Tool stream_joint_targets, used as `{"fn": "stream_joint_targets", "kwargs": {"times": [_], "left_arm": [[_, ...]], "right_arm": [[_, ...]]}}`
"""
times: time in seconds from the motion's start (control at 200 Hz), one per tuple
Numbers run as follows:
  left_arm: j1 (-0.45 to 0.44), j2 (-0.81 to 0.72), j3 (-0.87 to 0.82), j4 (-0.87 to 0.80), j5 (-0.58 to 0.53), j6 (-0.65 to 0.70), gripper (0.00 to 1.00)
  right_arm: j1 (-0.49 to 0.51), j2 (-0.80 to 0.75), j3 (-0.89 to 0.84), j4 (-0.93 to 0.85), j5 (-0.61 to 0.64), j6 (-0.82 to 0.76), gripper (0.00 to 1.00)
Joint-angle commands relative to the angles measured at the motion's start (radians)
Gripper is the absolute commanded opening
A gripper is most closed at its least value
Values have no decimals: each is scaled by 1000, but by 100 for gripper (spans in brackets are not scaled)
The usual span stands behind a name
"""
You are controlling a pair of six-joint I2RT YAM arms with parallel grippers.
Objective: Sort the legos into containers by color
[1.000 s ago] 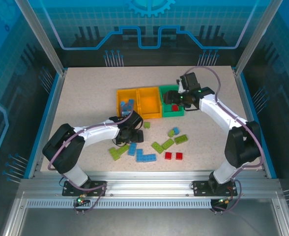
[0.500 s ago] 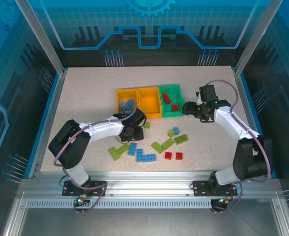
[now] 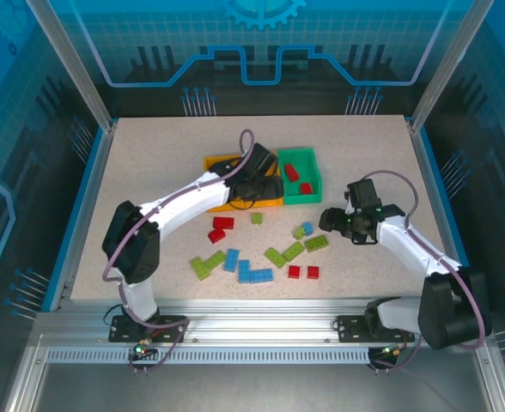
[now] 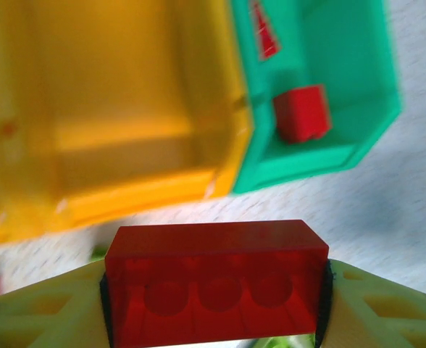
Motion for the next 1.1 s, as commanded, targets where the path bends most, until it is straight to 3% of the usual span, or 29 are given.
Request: {"fn": "stream_joint_targets", "kwargs": {"times": [0.0, 0.175, 0.405, 0.65, 0.685, 0.71, 0.725, 1.096], "left_arm": [[-6, 114, 152, -32, 55, 79, 63], [-3, 322, 423, -65, 87, 120, 64], [7, 468, 590, -83, 129, 100, 67], [12, 467, 584, -42, 149, 71, 79], [11, 460, 581, -41, 149, 68, 84], [12, 453, 574, -40, 149, 65, 97], [11, 448, 569, -40, 149, 65, 99], [9, 249, 327, 11, 93, 68, 99]], "right_arm": [[51, -43, -32, -72, 40, 88, 79], [160, -79, -85, -100, 68, 206, 76], [304, -48, -115, -121, 110, 306, 73], [381, -18, -143, -91, 112, 360, 66], [391, -6, -139, -93, 114, 359, 65], [396, 1, -135, -95, 116, 358, 65], [399, 7, -133, -96, 116, 359, 64], [476, 28, -112, -112, 122, 394, 61]]}}
